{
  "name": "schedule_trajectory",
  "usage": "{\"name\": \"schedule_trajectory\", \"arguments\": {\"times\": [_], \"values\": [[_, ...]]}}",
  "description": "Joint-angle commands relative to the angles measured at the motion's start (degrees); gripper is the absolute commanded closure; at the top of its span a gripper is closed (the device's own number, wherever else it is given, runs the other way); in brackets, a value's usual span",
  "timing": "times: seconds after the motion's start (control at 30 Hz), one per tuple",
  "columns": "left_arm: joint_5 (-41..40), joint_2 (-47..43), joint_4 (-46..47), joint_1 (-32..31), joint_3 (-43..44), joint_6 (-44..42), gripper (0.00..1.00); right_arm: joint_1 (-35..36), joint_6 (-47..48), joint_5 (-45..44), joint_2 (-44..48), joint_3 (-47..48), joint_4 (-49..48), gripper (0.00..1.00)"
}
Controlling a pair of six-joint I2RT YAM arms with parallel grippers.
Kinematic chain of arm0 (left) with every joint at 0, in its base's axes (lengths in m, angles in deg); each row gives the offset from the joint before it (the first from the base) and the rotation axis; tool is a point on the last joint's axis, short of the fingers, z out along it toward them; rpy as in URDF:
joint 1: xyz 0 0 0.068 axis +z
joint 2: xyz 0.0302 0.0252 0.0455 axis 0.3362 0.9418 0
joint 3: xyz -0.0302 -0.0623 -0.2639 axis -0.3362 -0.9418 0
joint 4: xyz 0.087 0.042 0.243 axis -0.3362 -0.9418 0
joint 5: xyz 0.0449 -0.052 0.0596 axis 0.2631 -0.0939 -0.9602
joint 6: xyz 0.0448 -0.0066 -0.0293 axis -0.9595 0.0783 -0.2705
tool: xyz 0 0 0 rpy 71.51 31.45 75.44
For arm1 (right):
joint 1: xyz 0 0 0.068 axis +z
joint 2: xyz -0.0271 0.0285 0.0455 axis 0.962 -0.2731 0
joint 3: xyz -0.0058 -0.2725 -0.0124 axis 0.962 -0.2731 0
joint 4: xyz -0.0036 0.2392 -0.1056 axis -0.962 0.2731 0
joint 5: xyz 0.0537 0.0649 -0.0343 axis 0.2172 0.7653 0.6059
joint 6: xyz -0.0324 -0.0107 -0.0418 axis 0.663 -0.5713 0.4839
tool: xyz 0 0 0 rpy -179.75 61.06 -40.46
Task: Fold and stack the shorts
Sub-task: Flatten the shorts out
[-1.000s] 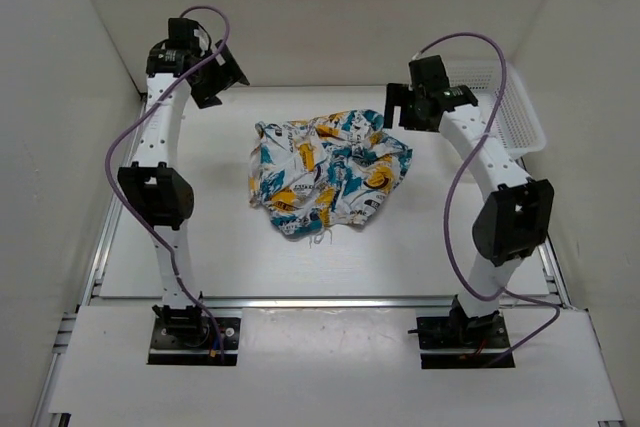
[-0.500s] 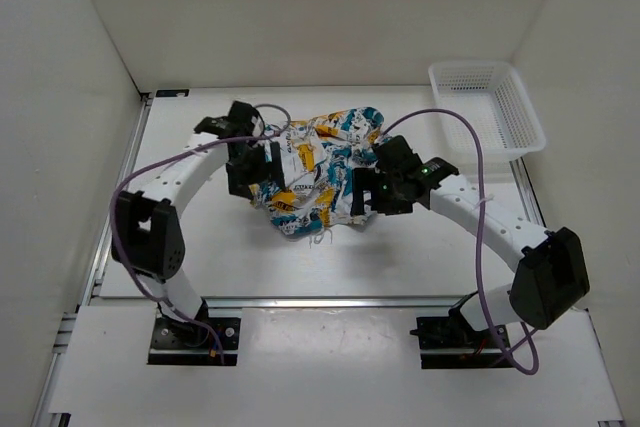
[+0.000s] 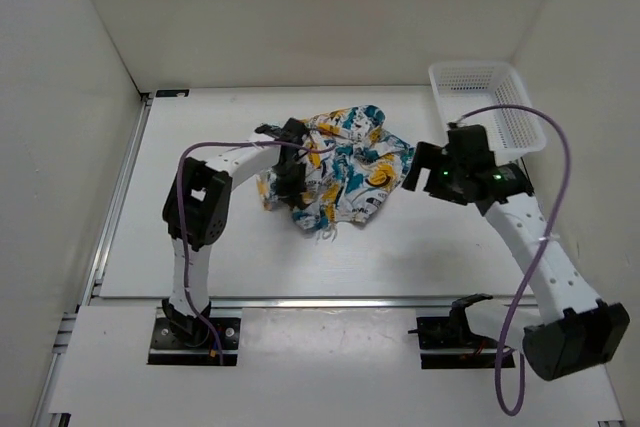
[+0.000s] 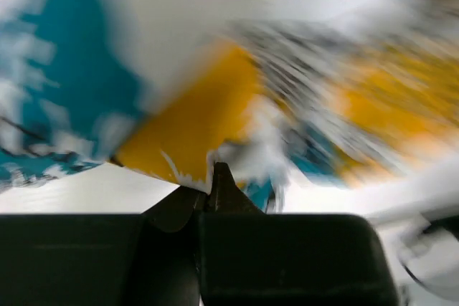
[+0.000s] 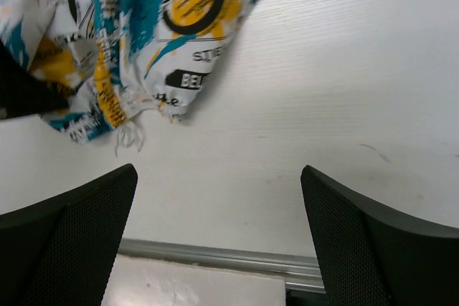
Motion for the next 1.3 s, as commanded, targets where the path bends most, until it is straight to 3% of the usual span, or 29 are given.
{"name": "schedule_trajectory", "arguments": {"times": [0.0,0.07,0.1,0.13,0.2,0.23,0.27,0.3,0.37,0.43,0.47,0.5,0.57,0.6,0.7,0.73,0.77,0.8,0.87,0.97,1.17,1.27], "values": [[11.7,-0.8,2.0,-9.7,14.8,2.2,0.89,-7.0,2.0,-1.9,5.1,2.9,5.5,0.00],[15.9,3.6,1.0,-13.5,25.3,2.8,0.89,-11.3,2.6,-1.9,7.1,2.9,6.2,0.00],[18.7,9.2,-3.0,-16.3,39.3,2.8,0.85,-12.3,2.6,-1.9,7.2,3.4,6.2,0.00],[19.3,12.2,-6.1,-17.2,47.0,2.8,0.71,-13.3,2.6,-1.9,7.9,3.4,6.2,0.00],[19.8,17.3,-12.0,-17.3,63.6,2.8,0.30,-14.5,2.6,-0.5,7.2,3.4,6.7,0.00],[19.8,16.6,-14.4,-16.3,64.3,2.3,0.04,-15.1,2.6,-0.4,7.2,3.4,6.7,0.00],[18.9,14.8,-13.8,-15.3,62.1,2.3,0.00,-15.2,2.6,0.5,6.5,3.4,7.4,0.00],[18.0,11.9,-12.2,-13.1,52.2,2.3,0.00,-15.2,2.6,2.3,6.5,2.8,7.4,0.00],[14.9,2.5,-6.2,-10.6,41.5,2.3,0.04,-15.2,1.9,3.6,6.5,1.2,6.8,0.00],[13.5,-2.7,-5.4,-7.6,31.6,1.4,0.30,-14.6,1.9,5.7,6.5,-0.8,5.1,0.02],[12.8,-3.6,-5.4,-7.0,29.4,1.4,0.49,-14.1,1.9,6.6,6.5,-1.3,4.6,0.05],[11.8,-4.3,-5.4,-7.0,27.4,1.4,0.76,-13.4,0.2,6.0,6.0,-1.3,4.6,0.07],[8.5,-4.9,-5.4,-7.0,23.2,0.7,0.83,-13.4,-1.6,6.0,6.0,-2.9,4.6,0.12],[7.8,-4.4,-5.4,-7.0,22.3,0.7,0.83,-13.9,-2.5,6.5,4.9,-3.4,4.6,0.15],[7.8,-1.4,-5.4,-8.5,21.7,1.2,0.56,-16.5,-5.0,13.6,3.0,-7.5,2.8,0.22],[7.8,-0.6,-5.4,-9.4,22.5,1.8,0.42,-18.3,-6.6,16.1,2.2,-8.9,0.2,0.22],[7.8,0.9,-5.4,-11.3,23.2,2.6,0.11,-19.3,-7.4,18.7,2.2,-12.1,-1.5,0.17],[7.2,1.6,-4.6,-12.1,23.9,3.1,0.00,-20.2,-8.5,23.3,1.6,-13.7,-3.4,0.13],[4.8,3.7,-4.6,-12.7,23.9,4.5,0.00,-22.4,-11.1,26.6,0.9,-16.6,-8.1,0.05],[1.0,4.5,-4.6,-12.0,23.3,5.8,0.00,-22.4,-13.2,29.9,-1.4,-17.3,-13.0,0.00],[-7.3,2.3,-1.9,-8.0,20.5,7.2,0.00,-22.9,-15.9,29.4,-9.8,-14.2,-19.7,0.00],[-7.9,3.8,-1.9,-6.5,20.5,7.2,0.03,-22.9,-16.9,28.8,-16.1,-12.7,-22.7,0.07]]}}
